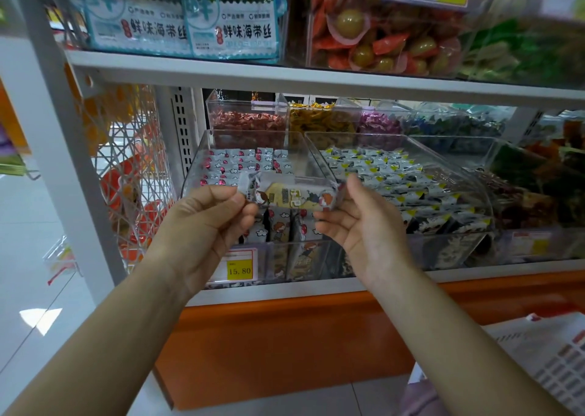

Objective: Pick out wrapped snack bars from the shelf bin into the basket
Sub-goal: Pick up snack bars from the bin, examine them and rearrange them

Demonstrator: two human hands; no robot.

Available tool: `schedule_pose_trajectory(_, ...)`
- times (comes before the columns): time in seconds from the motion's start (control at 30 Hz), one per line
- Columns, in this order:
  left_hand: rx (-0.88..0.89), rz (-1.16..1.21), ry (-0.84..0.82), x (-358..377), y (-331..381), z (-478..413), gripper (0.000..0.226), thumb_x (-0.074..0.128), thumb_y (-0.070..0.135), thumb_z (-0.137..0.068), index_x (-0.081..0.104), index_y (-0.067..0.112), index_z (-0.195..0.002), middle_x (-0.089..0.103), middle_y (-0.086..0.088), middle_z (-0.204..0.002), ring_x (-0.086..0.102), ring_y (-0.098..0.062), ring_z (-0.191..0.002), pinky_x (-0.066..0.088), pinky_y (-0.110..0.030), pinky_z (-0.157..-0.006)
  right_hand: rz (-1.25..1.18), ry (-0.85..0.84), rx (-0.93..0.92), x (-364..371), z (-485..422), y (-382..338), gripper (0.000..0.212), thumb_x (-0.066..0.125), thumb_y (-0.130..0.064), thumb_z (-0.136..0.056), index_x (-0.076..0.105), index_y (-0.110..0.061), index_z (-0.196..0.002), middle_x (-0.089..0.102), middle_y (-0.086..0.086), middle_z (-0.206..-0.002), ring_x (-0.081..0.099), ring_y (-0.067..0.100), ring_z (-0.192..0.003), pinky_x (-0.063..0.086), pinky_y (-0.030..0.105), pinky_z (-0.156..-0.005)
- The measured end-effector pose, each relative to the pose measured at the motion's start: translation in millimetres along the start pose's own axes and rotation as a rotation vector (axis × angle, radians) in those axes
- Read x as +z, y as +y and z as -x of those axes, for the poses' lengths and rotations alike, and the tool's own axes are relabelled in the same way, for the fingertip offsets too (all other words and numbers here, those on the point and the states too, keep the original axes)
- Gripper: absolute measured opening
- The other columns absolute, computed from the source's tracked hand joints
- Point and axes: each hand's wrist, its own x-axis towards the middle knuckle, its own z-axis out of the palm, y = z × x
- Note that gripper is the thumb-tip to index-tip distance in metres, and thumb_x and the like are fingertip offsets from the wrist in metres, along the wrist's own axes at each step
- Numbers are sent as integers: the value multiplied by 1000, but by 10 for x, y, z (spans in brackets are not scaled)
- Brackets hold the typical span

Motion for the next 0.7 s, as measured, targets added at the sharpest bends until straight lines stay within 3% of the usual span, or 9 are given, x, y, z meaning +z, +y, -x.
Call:
schedule_pose_trajectory(0.07, 32, -22, -13, 14, 11, 7, 16, 50, -4, -87, 57, 7, -78, 67, -2, -59, 67, -9, -59, 53, -14, -54, 101, -7, -61, -12, -4, 11, 12, 59, -16, -89, 60, -7, -82, 64, 1, -65, 66, 15, -58, 53, 23, -51)
schedule_pose_trajectory(0.13, 37, -32, -38, 26, 27, 10, 17, 50, -6, -87, 60, 6, -80, 68, -5, -65, 68, -10, -62, 53, -15, -56, 157, -21, -102, -26, -16, 22, 4, 58, -7, -89, 62, -7, -88, 66, 5, -80, 67, 14, -63, 54, 22, -57)
schedule_pose_trajectory(0.27, 37, -64, -82, 30, 43, -6, 16, 60, -2, -77, 63, 5, -91, 66, -12, -90, 69, -13, -72, 54, -17, -62, 197, -72, -129, -39, -30, 26, 25, 52, 5, -89, 65, -14, -99, 66, 6, -99, 70, 14, -76, 56, 23, -69)
schedule_pose_trajectory(0.37, 98, -146, -97, 25, 33, -8, 36, 65, 11, -64, 62, 6, -99, 64, -9, -94, 69, -11, -74, 53, -15, -65, 212, -110, -141, -38, -23, 24, 32, 50, 9, -88, 67, -17, -97, 64, 9, -107, 70, 15, -84, 55, 23, -70)
schedule_pose_trajectory(0.57, 248, -469, -90, -30, 39, 11, 33, 68, 13, -70, 66, 24, -101, 66, -6, -108, 70, -15, -85, 53, -20, -72, 378, -104, -243, -61, -10, 52, 18, 65, -7, -84, 67, -16, -100, 65, 11, -106, 66, 21, -96, 56, 26, -73)
schedule_pose_trajectory(0.7, 263, -530, -134, -29, 49, 35, 35, 64, 8, -81, 68, 35, -103, 65, 1, -110, 70, -15, -86, 54, -17, -75, 517, -115, -357, -48, 25, 46, 17, 63, -13, -87, 67, -23, -100, 68, -2, -98, 66, 11, -92, 57, 28, -78)
